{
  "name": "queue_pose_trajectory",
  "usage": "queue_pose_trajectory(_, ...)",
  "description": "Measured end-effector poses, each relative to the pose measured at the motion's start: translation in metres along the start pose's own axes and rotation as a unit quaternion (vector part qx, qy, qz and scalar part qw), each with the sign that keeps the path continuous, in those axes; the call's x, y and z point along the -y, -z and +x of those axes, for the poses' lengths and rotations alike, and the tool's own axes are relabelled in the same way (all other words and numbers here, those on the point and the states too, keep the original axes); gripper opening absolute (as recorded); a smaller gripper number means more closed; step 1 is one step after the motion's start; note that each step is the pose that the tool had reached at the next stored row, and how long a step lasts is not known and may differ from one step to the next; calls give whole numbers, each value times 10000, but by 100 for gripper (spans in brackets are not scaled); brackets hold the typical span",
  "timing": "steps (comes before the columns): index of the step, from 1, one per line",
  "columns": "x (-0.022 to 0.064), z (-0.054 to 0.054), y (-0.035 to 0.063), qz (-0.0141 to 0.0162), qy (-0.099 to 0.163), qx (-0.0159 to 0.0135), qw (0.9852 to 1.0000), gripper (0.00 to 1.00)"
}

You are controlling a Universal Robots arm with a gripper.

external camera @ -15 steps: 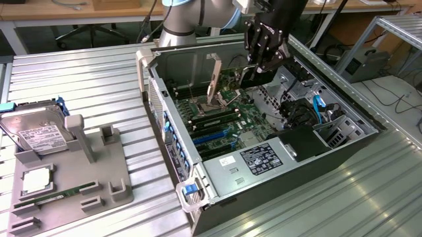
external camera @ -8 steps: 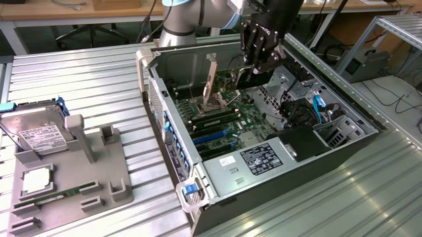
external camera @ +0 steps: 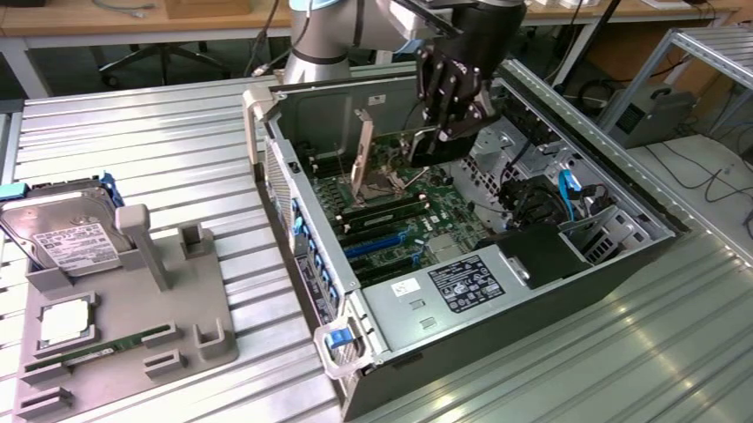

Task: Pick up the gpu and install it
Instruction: 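Insert the gpu into the slot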

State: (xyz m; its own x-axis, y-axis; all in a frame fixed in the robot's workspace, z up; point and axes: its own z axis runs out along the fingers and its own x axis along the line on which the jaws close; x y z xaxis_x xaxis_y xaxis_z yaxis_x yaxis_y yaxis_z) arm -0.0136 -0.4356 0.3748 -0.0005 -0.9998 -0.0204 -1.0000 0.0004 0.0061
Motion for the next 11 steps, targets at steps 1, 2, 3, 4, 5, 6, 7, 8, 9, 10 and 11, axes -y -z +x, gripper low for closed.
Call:
queue_pose_trajectory(1,-4,0,-17,2,0,0,10000,27)
queue_pose_trajectory(2,-10,1,-43,4,0,0,10000,27)
queue_pose_trajectory(3,-16,1,-82,7,0,0,10000,27)
queue_pose_trajectory(4,-21,2,-110,9,0,1,10000,27)
queue_pose_trajectory(5,-24,3,-130,9,0,0,10000,27)
queue_pose_trajectory(6,-27,3,-148,10,0,0,10000,27)
queue_pose_trajectory(7,-29,3,-169,11,0,0,10000,27)
queue_pose_trajectory(8,-31,4,-188,13,1,0,10000,27)
queue_pose_trajectory(9,-33,4,-207,14,1,0,10000,27)
queue_pose_trajectory(10,-35,4,-226,15,1,0,10000,27)
queue_pose_trajectory(11,-37,5,-243,18,1,0,10000,27)
